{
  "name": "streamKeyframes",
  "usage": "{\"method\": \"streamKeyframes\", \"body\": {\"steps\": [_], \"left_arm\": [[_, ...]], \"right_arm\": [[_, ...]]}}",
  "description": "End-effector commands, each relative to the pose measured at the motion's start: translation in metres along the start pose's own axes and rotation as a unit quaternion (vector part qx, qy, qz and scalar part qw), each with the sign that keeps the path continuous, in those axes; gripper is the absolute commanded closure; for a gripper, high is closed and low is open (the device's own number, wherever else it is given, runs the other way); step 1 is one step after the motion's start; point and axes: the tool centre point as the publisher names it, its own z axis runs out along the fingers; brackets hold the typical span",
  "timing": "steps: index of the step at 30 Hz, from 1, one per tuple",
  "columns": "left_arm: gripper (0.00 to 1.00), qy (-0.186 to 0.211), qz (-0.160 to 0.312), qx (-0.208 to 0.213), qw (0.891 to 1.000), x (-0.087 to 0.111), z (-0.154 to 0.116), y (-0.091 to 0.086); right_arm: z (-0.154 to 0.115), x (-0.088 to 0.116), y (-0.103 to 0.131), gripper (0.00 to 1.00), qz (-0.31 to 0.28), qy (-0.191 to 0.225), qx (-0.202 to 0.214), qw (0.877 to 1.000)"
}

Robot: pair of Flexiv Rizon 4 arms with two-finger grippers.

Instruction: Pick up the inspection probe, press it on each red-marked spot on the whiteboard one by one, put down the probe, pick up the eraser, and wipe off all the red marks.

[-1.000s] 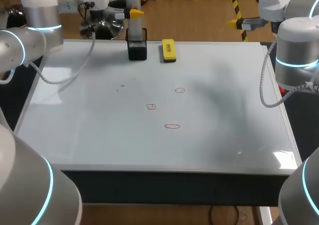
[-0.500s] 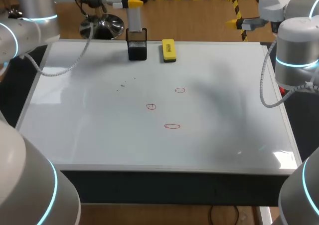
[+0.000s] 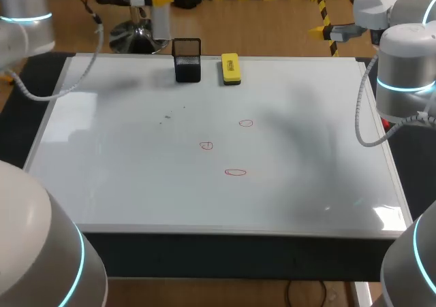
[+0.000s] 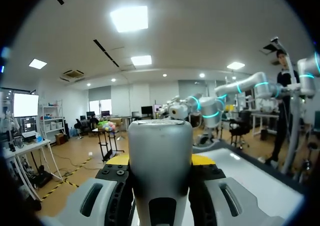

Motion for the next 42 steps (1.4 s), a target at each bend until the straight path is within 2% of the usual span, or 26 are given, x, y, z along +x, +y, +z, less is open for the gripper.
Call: {"method": "streamKeyframes", "body": {"steps": [1, 10, 27, 42], "left_arm": [[1.00, -0.164, -0.002, -0.006, 0.987, 0.018, -0.022, -0.001], [1.00, -0.195, -0.003, 0.009, 0.981, 0.027, -0.057, 0.016], [1.00, -0.231, -0.028, 0.003, 0.972, 0.040, -0.087, 0.053], [1.00, -0.240, -0.037, -0.002, 0.970, 0.041, -0.088, 0.056]], "right_arm": [[0.000, 0.000, 0.000, 0.00, 0.000, 0.000, 0.000, 1.000], [0.000, 0.000, 0.000, 0.00, 0.000, 0.000, 0.000, 1.000], [0.000, 0.000, 0.000, 0.00, 0.000, 0.000, 0.000, 1.000], [0.000, 0.000, 0.000, 0.00, 0.000, 0.000, 0.000, 1.000]]}}
